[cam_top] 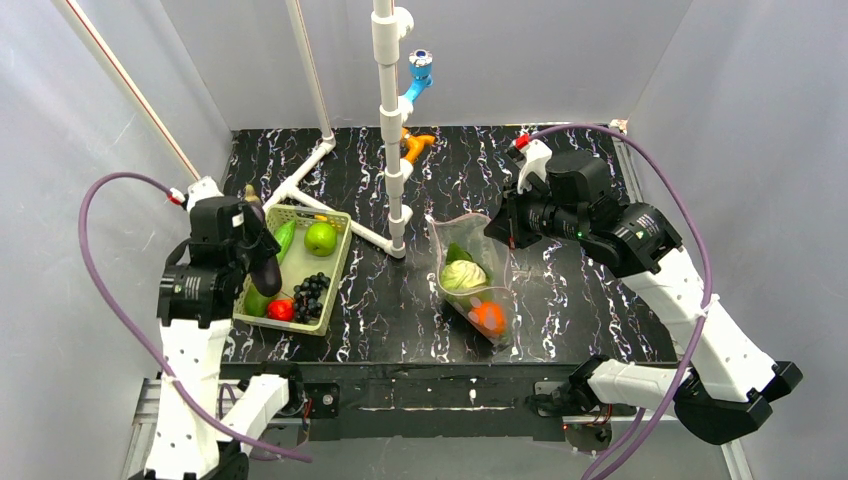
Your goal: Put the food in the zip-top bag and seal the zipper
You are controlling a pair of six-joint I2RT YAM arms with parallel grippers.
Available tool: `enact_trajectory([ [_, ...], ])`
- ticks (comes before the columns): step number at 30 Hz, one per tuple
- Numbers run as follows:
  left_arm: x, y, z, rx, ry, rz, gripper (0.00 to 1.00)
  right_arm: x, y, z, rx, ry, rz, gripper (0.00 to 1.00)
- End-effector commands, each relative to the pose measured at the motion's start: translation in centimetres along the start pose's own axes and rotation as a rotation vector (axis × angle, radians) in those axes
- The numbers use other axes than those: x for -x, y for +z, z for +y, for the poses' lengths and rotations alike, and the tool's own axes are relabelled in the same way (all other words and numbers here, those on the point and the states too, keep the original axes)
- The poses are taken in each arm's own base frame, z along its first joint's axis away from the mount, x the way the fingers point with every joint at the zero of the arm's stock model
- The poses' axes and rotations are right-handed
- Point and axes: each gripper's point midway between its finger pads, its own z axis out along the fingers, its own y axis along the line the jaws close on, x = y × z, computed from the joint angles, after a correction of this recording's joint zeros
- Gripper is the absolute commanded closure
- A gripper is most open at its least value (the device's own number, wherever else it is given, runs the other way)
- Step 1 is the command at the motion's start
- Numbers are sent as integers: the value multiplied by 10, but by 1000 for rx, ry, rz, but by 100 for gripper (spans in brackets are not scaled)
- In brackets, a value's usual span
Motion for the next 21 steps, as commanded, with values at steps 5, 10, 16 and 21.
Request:
enact_trajectory([
  [5, -9, -59, -63, -461, -172, 29, 100, 21, -10, 12, 48, -10, -103, 99],
  [10, -14, -99, -115, -804, -270, 145, 100, 23, -10, 10, 35, -4, -110, 99],
  [16, -3, -145, -134, -1062, -355, 119, 100, 27, -6, 12, 42, 17, -115, 99],
  [21, 11, -182, -148, -1276, -419, 123, 100, 31, -3, 13, 44, 24, -115, 99],
])
